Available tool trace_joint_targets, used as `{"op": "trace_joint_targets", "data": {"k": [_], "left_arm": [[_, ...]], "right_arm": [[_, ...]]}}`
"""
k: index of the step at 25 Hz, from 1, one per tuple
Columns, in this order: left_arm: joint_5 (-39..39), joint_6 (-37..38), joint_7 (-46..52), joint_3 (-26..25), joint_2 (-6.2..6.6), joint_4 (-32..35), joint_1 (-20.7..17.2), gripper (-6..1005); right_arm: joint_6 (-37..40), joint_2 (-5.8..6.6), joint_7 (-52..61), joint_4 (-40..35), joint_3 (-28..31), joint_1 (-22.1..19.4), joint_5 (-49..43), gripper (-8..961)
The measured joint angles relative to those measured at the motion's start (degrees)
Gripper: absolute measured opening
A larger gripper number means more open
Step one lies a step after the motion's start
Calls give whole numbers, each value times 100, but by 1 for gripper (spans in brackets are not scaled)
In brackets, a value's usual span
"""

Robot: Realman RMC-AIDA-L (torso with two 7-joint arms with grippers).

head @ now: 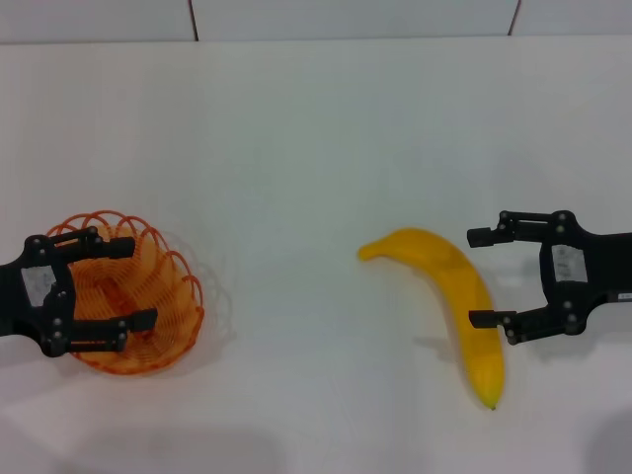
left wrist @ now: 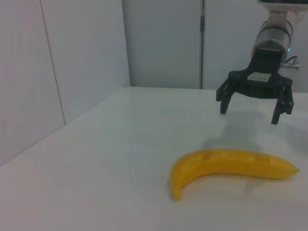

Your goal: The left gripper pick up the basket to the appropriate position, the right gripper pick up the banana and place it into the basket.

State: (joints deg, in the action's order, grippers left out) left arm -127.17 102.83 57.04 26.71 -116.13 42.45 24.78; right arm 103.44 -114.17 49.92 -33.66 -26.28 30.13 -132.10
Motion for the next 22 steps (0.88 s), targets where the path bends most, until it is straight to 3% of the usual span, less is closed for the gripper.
{"op": "trace_joint_targets", "data": {"k": [10,15,19,22], "left_arm": [[49,1,12,-31,2,15,0,876],[64,18,165,-465,6,67,38,876],[67,7,1216,-1229,54,507,244,876],[35,4,2478,-1423,204,995,497,877]], "right_arm": [[0,0,0,0,0,-34,0,885],[0,2,3,0,0,-34,-2,885],[0,8,14,0,0,-35,-5,885],[1,12,15,0,0,-29,-6,885]]}}
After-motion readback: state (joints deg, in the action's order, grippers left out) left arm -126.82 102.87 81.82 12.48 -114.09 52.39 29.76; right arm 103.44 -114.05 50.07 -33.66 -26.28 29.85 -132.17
